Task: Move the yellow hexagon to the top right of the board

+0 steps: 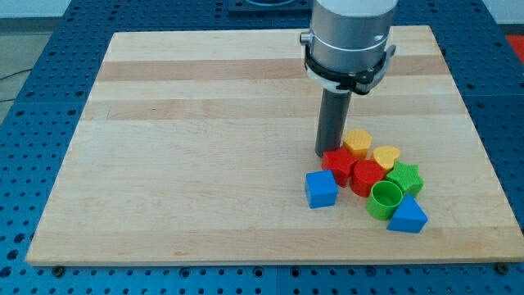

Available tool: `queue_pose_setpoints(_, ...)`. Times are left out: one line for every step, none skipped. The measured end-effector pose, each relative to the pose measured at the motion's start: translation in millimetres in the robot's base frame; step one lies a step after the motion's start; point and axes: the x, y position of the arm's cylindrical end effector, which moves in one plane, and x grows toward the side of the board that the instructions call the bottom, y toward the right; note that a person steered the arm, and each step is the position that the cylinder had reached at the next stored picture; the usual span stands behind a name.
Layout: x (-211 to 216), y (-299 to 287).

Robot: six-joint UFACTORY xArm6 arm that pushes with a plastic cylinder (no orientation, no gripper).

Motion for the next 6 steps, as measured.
queue_pose_setpoints(-4, -7)
queue_pose_setpoints(-35, -51)
queue_pose_setpoints(-72, -35)
queue_pose_setpoints(-129, 2)
queue_pose_setpoints(-114, 104)
queue_pose_setpoints(-57, 183)
